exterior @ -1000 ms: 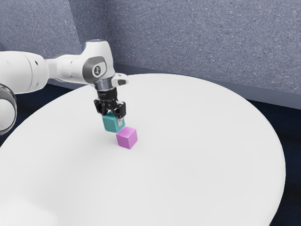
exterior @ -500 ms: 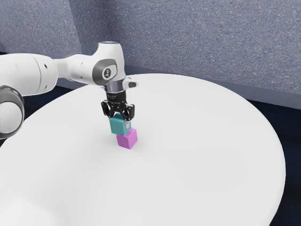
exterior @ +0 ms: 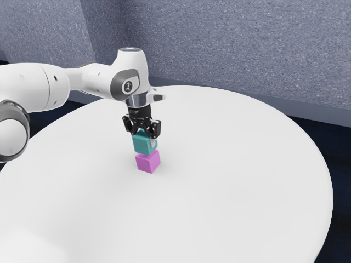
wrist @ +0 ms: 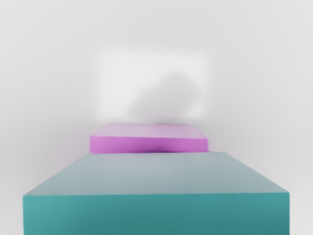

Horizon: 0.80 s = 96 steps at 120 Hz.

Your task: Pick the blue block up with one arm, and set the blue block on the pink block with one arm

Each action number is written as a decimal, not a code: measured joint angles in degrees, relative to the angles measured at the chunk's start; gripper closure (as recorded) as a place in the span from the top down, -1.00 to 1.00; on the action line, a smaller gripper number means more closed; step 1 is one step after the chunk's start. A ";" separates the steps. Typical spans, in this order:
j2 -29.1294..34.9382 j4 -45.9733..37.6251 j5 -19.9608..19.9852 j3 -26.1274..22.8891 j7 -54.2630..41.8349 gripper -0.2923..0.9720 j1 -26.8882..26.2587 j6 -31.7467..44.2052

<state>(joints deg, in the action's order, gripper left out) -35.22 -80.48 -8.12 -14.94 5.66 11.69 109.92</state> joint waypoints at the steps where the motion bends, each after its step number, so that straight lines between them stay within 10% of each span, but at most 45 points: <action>1: 0.01 -0.02 0.01 0.00 -0.03 0.08 -0.01 0.02; 96: 2.06 -4.07 1.11 0.39 -1.62 0.07 -0.16 2.12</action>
<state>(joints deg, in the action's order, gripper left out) -33.15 -84.55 -7.01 -14.55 4.04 11.53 112.04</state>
